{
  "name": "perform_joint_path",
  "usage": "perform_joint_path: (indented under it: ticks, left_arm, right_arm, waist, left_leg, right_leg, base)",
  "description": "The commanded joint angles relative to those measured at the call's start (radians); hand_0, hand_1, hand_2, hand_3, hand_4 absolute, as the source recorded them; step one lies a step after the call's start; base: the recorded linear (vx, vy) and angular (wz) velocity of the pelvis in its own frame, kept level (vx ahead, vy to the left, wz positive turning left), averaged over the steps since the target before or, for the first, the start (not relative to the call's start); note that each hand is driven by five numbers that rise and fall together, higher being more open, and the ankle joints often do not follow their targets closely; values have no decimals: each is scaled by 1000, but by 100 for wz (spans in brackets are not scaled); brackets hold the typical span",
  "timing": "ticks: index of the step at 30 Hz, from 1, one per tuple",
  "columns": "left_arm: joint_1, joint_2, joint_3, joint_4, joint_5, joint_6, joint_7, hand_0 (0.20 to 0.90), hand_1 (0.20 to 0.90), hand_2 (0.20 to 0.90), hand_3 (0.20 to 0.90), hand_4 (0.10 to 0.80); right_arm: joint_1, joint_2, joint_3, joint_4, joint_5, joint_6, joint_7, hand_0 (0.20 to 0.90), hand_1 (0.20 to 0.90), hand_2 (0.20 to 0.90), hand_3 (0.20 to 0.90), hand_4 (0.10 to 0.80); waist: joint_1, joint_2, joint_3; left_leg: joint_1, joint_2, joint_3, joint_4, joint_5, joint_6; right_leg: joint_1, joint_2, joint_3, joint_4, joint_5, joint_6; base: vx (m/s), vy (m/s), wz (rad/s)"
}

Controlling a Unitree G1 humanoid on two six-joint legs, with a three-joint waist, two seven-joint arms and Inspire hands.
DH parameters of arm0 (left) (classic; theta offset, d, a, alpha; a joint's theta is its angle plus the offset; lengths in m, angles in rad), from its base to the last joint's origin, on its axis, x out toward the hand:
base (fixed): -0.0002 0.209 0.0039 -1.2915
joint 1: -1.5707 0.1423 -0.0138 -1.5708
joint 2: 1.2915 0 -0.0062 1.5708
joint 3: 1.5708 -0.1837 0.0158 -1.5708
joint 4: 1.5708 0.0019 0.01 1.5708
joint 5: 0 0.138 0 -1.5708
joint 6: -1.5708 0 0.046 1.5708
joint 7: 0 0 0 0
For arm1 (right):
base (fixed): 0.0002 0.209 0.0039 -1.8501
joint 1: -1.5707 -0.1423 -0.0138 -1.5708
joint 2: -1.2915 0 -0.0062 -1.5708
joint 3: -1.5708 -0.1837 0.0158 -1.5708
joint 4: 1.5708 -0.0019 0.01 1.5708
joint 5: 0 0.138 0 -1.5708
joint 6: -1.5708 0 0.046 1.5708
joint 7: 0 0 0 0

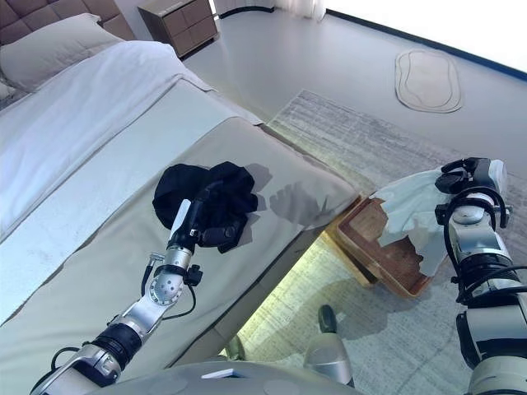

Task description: Pick up the clothes from the bed and place them into the basket

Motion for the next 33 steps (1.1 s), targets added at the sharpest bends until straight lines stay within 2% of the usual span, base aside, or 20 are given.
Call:
perform_joint_path:
  ticks: [1,7,16,18,19,20,21,33]
  left_arm:
    - [-140,6,-14,5,2,-95,48,900,900,900,900,800]
    - [-138,2,-22,2,-9,-102,56,900,900,900,900,800]
    - [-137,0,-26,1,-11,-107,68,900,900,900,900,800]
    - [-136,1,-31,-1,-14,-111,71,900,900,900,900,800]
    - [-135,2,-31,-1,-16,-113,71,900,900,900,900,800]
    - [-134,2,-32,0,-17,-114,71,900,900,900,900,800]
    - [-131,3,-32,0,-17,-118,71,900,900,900,900,800]
    - [-123,10,-30,-6,-24,-118,60,900,900,900,900,800]
  right_arm:
    - [-224,-132,55,25,-18,-82,-17,300,300,300,200,100]
    - [-259,-144,70,86,-44,-92,5,300,300,300,200,100]
    - [-270,-148,88,143,-66,-87,-4,300,300,300,200,100]
    - [-273,-149,88,157,-68,-90,-10,415,415,415,335,235]
    - [-274,-151,87,164,-68,-92,-12,641,641,641,598,498]
    - [-275,-152,86,167,-69,-93,-14,836,836,836,826,726]
    - [-276,-154,84,172,-70,-94,-17,900,900,900,900,800]
    - [-243,-144,69,164,-79,-94,-19,900,900,900,900,800]
  waist:
    - [16,-56,16]
    - [24,-24,34]
    - [37,-9,44]
    - [39,-5,45]
    - [40,-3,46]
    - [40,-2,46]
    - [42,-1,46]
    - [46,-11,34]
  left_leg:
    - [37,-13,15,2,-115,-35]
    - [21,-20,5,2,-105,-41]
    - [5,-21,-6,2,-93,-45]
    - [1,-21,-8,2,-90,-45]
    - [0,-21,-9,2,-89,-46]
    - [0,-21,-9,2,-89,-46]
    - [0,-21,-10,2,-89,-46]
    - [7,-18,-9,2,-86,-47]
  right_leg:
    - [1,36,-47,10,-58,-50]
    - [-9,28,-60,10,-63,-52]
    - [-16,24,-78,10,-65,-56]
    - [-17,23,-81,10,-66,-57]
    - [-16,23,-82,10,-67,-57]
    - [-16,23,-83,10,-67,-57]
    - [-14,22,-86,10,-69,-58]
    - [1,23,-92,10,-73,-59]
  base:
    - [0,0,0]
    - [-1,-7,2]
    - [3,-16,4]
    - [0,0,0]
    - [0,0,0]
    - [0,0,0]
    - [0,0,0]
    - [3,0,2]
